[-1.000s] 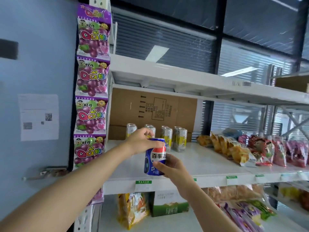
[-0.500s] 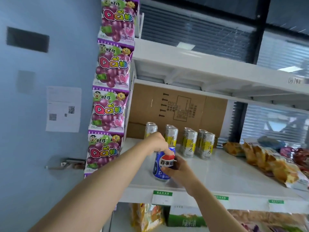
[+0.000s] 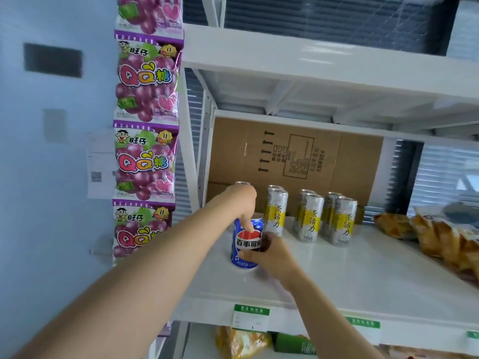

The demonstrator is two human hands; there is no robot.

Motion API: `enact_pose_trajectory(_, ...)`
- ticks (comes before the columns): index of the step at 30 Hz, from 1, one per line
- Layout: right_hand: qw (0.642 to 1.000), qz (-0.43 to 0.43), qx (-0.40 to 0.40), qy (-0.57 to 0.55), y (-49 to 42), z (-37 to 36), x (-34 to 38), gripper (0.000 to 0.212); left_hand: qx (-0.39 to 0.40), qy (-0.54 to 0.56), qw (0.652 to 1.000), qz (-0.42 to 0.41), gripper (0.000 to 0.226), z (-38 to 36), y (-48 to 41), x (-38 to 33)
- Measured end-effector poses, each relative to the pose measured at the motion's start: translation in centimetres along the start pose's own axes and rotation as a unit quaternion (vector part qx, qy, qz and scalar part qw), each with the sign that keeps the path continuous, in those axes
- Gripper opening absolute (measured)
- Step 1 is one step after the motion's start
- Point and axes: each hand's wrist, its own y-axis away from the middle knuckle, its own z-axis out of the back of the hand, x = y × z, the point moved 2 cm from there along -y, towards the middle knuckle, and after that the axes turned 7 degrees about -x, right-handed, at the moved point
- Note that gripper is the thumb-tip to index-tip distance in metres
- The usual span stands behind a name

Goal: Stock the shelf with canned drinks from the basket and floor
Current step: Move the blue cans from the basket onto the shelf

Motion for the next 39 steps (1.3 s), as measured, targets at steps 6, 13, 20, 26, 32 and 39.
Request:
enact_pose_trajectory(6, 0.998, -0.016, -0.035, 0.056, -3.2, -1.9, -0.2, 0.036, -0.014, -0.037, 0.999, 0.023, 0.061, -1.0, -2.7, 1.9)
enact_pose_trajectory(13, 0.992, -0.033, -0.066, 0.107, -5.5, -3.1, -0.3, 0.054, -0.062, 0.036, 0.997, 0.010, 0.036, -1.7, -3.9, 3.5)
enact_pose_trajectory(20, 0.993, -0.020, -0.089, 0.080, -5.9, -3.2, -1.1, 0.049, -0.080, 0.078, 0.994, -0.008, 0.043, -2.7, -5.6, 4.8)
enact_pose_trajectory(26, 0.995, -0.001, -0.091, 0.046, -6.3, -3.4, -1.9, 0.042, -0.087, 0.126, 0.988, -0.010, 0.043, -2.9, -6.2, 5.6)
enact_pose_trajectory(32, 0.994, 0.000, -0.104, 0.016, -6.5, -3.5, -2.0, 0.048, -0.101, 0.149, 0.984, -0.004, 0.040, -3.4, -6.6, 5.7)
enact_pose_trajectory(39, 0.995, 0.007, -0.097, 0.020, -6.7, -3.4, -2.1, 0.044, -0.115, 0.138, 0.984, -0.001, 0.047, -3.8, -7.0, 5.5)
